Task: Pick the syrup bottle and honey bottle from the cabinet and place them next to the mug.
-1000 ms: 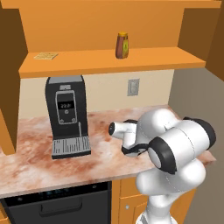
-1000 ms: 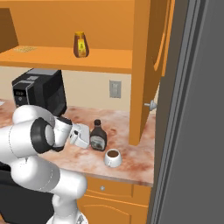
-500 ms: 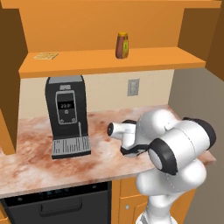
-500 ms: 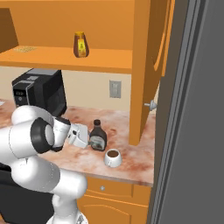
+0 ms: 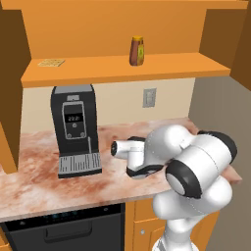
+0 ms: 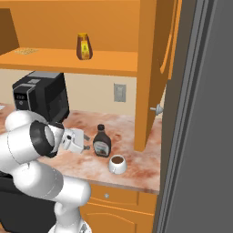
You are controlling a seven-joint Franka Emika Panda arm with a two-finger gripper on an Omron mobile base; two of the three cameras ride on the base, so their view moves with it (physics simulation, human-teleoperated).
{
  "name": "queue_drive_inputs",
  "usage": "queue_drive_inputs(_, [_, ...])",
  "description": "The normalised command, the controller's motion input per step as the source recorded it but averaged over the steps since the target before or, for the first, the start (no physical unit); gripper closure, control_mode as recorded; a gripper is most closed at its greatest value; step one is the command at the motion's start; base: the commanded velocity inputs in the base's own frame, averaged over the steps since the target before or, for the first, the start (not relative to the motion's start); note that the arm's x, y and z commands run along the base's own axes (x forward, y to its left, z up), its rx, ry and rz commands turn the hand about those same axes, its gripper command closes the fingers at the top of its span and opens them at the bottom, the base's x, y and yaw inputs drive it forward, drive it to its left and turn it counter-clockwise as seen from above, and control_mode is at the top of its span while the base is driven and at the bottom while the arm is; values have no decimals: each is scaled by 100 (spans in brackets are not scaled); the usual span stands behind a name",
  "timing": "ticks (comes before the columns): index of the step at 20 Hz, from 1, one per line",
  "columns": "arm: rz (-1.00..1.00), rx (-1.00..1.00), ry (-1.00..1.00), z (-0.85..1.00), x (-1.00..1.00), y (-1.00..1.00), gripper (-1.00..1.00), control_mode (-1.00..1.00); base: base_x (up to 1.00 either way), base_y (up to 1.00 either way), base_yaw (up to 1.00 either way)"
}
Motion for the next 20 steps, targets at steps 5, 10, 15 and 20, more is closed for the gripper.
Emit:
queue_drive_inputs(5, [2,0,-2,49,-33,19,-100,-100,0,0,0])
queue_drive_inputs(10, [4,0,-4,79,-48,3,-100,-100,0,0,0])
queue_drive_inputs(15, [5,0,2,89,-33,-1,-100,-100,0,0,0])
queue_drive_inputs(20, [13,0,13,86,-39,-7,-100,-100,0,0,0])
